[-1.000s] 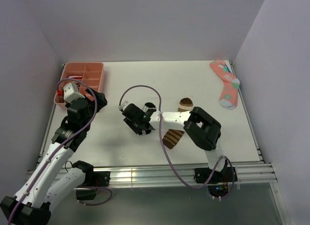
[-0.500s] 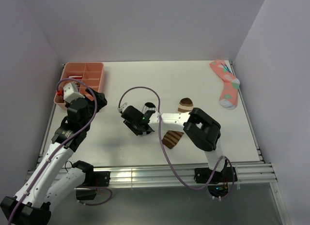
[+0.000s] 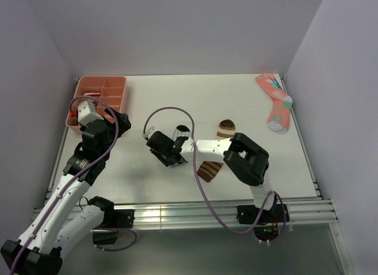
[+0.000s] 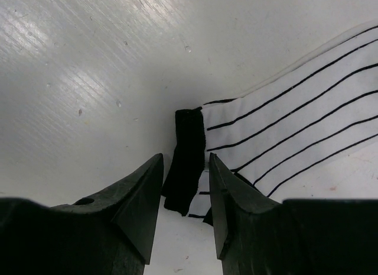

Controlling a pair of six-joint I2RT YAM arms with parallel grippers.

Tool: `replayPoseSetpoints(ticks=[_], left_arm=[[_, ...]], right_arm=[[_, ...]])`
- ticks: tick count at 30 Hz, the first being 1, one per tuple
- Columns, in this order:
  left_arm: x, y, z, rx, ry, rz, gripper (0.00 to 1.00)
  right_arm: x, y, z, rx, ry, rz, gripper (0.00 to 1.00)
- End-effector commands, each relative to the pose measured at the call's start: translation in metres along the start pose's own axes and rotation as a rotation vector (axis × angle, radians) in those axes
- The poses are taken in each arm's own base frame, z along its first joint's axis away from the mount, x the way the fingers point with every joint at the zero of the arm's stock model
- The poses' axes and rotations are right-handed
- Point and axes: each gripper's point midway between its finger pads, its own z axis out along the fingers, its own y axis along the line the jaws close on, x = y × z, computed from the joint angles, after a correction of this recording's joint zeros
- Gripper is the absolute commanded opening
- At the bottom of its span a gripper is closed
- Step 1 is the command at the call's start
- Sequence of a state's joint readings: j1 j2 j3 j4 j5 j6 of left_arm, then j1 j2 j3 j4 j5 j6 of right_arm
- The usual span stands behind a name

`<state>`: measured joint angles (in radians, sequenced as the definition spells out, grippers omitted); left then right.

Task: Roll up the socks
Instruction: Roll the sock at the center of the board.

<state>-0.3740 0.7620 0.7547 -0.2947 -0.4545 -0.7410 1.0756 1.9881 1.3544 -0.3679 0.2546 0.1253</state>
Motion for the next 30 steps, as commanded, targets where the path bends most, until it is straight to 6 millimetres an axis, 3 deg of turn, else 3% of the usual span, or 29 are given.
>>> replayPoseSetpoints(ticks=[1,16,22,25,26,30], left_arm=[[-0.003,-0.005,0.002,0.032,-0.017,0.004,0.9],[0.002,-0.004,0.006,0.029,-0.007,0.009,0.91],[0.008,-0.004,0.008,0.035,0.01,0.005,0.9],[0.016,-0.003,0.011,0.04,0.028,-0.002,0.9],[0.018,-0.002,0.011,0.039,0.032,-0.003,0.89],[0.029,-0.003,0.013,0.065,0.05,-0.021,0.88]], right_arm=[[-0.016,-0.007,-0.014,0.018,-0.053,0.02,0.43],[0.01,-0.007,-0.003,-0.027,0.027,-0.019,0.42],[0.018,-0.01,-0.005,-0.119,0.042,0.006,0.3],[0.017,-0.01,-0.012,-0.193,0.037,0.022,0.24],[0.012,-0.001,-0.022,-0.28,0.02,0.019,0.23],[0.005,-0.006,-0.042,-0.441,-0.001,0.054,0.21]])
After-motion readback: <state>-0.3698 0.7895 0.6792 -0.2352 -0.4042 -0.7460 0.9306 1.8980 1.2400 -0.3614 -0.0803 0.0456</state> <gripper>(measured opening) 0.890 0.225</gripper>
